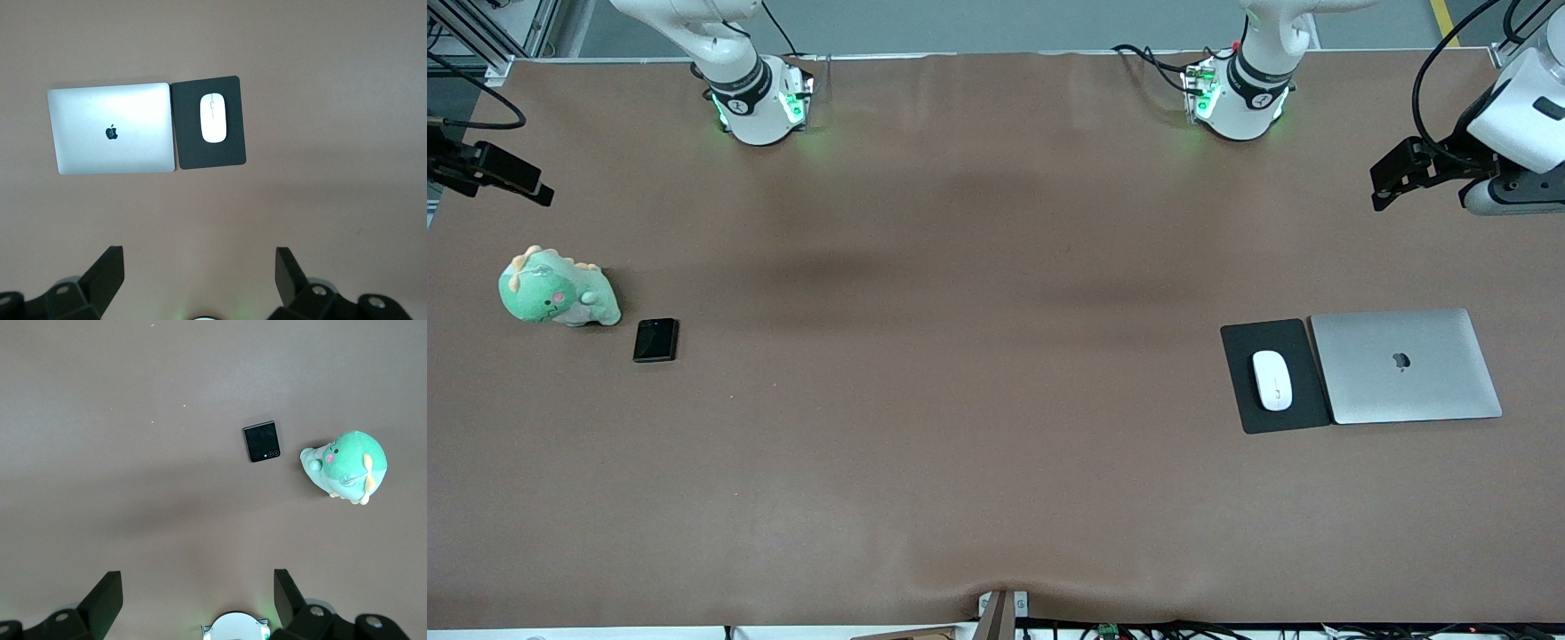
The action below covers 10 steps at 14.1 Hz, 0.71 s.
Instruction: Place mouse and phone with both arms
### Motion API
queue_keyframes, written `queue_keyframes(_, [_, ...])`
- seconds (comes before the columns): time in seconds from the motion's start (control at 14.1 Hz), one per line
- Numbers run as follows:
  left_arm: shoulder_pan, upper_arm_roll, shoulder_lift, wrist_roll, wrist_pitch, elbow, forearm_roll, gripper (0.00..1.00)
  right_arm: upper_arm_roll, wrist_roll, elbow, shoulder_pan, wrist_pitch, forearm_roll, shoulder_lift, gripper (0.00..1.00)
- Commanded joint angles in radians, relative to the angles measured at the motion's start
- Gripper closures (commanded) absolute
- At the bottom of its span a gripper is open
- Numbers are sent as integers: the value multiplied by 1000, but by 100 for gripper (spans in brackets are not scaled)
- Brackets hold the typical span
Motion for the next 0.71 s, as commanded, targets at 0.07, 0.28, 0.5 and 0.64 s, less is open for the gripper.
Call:
queue_keyframes(0.07, [3, 6, -12, 19, -18, 5, -18, 0, -7, 10, -5, 13, 3, 13, 0, 0])
queue_keyframes(0.28, [3, 6, -12, 9, -18, 5, -18, 0, -7, 9, -6, 14, 9, 5, 3, 0])
queue_keyframes(0.5, [3, 6, -12, -1, -27, 5, -19, 0, -5, 9, -8, 19, 12, 4, 5, 0])
queue_keyframes(0.64, [5, 6, -12, -27, -33, 5, -19, 0, -4, 9, -9, 18, 10, 4, 8, 0])
